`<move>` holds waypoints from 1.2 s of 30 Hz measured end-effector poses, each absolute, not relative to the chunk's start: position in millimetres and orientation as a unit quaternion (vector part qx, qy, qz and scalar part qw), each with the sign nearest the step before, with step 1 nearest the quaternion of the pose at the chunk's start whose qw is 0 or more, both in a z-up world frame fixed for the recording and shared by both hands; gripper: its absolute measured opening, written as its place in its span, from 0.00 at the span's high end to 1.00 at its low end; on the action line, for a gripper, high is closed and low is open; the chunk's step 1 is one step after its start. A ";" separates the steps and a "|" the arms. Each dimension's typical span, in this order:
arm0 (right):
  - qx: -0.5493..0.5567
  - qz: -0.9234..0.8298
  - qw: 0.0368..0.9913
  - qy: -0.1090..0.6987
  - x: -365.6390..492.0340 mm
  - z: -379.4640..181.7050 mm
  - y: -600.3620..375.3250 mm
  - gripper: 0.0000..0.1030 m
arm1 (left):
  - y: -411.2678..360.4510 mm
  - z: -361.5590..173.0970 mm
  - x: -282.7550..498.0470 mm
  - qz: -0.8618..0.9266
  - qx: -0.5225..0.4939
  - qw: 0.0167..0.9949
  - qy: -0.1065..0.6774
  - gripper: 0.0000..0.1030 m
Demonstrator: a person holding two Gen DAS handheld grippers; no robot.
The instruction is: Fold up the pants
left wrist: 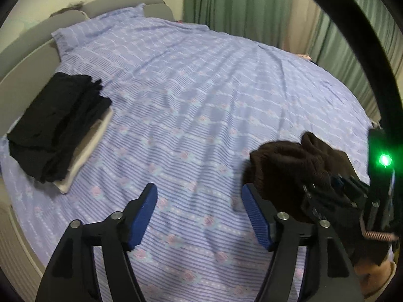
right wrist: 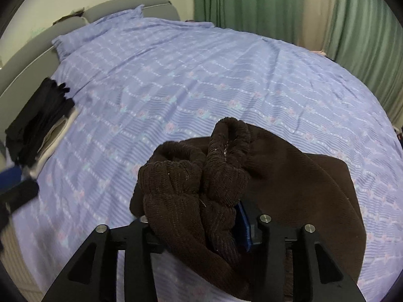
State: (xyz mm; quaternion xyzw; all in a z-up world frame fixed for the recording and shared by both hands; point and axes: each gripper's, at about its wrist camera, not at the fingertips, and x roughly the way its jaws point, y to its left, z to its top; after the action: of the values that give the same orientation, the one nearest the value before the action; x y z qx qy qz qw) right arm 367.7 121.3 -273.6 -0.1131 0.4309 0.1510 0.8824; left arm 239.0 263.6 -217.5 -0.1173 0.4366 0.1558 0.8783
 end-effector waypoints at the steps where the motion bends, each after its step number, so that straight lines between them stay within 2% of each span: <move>1: -0.112 0.158 0.880 0.434 365.4 -271.3 118.4 0.40 | 263.6 -216.0 239.5 0.161 -0.114 0.879 0.435 0.27; 2: -0.107 0.168 0.877 0.437 365.2 -268.9 117.7 0.27 | 263.8 -212.5 240.2 0.166 -0.107 0.879 0.433 0.25; 3: -0.090 0.193 0.874 0.437 363.0 -264.7 116.1 0.06 | 263.4 -208.0 241.5 0.172 -0.098 0.880 0.431 0.23; 4: -0.075 0.214 0.874 0.430 358.0 -257.7 114.2 0.01 | 263.3 -206.3 242.0 0.174 -0.092 0.881 0.429 0.21; 10: -0.086 0.196 0.893 0.396 323.7 -222.2 97.6 0.02 | 247.4 -178.2 250.6 0.150 -0.072 0.896 0.411 0.21; 15: -0.027 0.115 0.923 0.367 315.2 -194.8 16.9 0.02 | 203.3 -170.3 271.6 0.066 -0.060 0.911 0.403 0.21; 21: 0.081 0.024 0.911 0.403 346.3 -220.4 -93.6 0.03 | 150.1 -204.1 330.7 0.001 -0.060 0.902 0.428 0.21; 28: 0.105 0.000 0.898 0.427 356.1 -255.0 -126.0 0.06 | 112.5 -251.3 374.5 0.034 -0.011 0.876 0.480 0.21; 30: 0.105 0.005 0.897 0.430 357.9 -259.0 -126.5 0.06 | 110.7 -260.5 377.7 0.055 -0.004 0.872 0.487 0.33; 32: 0.103 0.007 0.895 0.434 360.1 -262.4 -126.3 0.07 | 112.3 -265.8 374.3 0.049 -0.009 0.872 0.487 0.70; 36: 0.102 0.022 0.895 0.434 359.9 -262.8 -120.7 0.07 | 128.5 -244.0 349.2 0.042 -0.062 0.887 0.456 0.72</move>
State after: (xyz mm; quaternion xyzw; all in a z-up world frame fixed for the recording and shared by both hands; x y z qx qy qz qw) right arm 359.9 -120.7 -262.8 0.1019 0.4339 0.0224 0.8949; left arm 349.2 128.5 -244.0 -0.0620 0.4556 0.0416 0.8870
